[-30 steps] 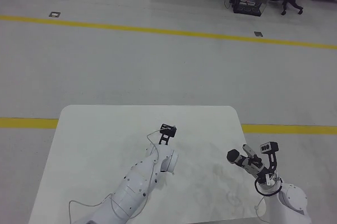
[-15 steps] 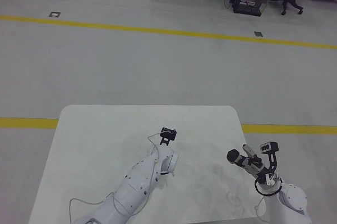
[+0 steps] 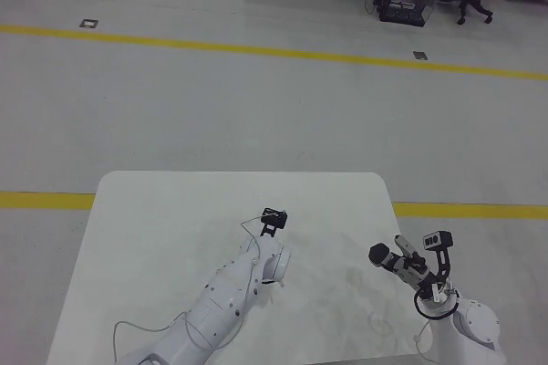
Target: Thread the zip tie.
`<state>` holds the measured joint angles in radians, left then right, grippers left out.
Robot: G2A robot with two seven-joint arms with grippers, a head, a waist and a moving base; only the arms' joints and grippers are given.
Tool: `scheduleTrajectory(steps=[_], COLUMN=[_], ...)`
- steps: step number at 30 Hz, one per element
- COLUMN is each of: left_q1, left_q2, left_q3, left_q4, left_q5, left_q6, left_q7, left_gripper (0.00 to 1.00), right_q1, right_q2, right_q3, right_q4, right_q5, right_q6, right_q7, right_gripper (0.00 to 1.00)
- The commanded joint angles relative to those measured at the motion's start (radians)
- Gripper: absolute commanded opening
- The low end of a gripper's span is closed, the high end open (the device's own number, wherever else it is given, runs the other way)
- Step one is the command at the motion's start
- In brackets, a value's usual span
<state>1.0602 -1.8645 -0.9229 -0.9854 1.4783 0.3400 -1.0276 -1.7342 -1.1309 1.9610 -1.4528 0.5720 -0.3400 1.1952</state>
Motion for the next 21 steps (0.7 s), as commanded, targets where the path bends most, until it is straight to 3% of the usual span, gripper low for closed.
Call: scheduleTrajectory(steps=[1, 12, 21], left_q1=[0.002, 0.006, -0.002], left_q2=[0.001, 0.002, -0.002], left_q3=[-0.001, -0.006, -0.008], left_q4=[-0.004, -0.010, 0.016], left_q5=[0.008, 0.027, 0.014], left_q6=[0.000, 0.000, 0.000], left_q7=[-0.001, -0.022, -0.021], left_gripper=[0.16, 0.16, 0.16], right_q1=[0.000, 0.000, 0.000], right_q2=[0.000, 0.000, 0.000], right_q3=[0.000, 0.000, 0.000], right_q4=[0.000, 0.000, 0.000], right_q5=[0.000, 0.000, 0.000], right_q6=[0.000, 0.000, 0.000], right_q7=[0.000, 0.000, 0.000], right_gripper=[1.00, 1.00, 1.00])
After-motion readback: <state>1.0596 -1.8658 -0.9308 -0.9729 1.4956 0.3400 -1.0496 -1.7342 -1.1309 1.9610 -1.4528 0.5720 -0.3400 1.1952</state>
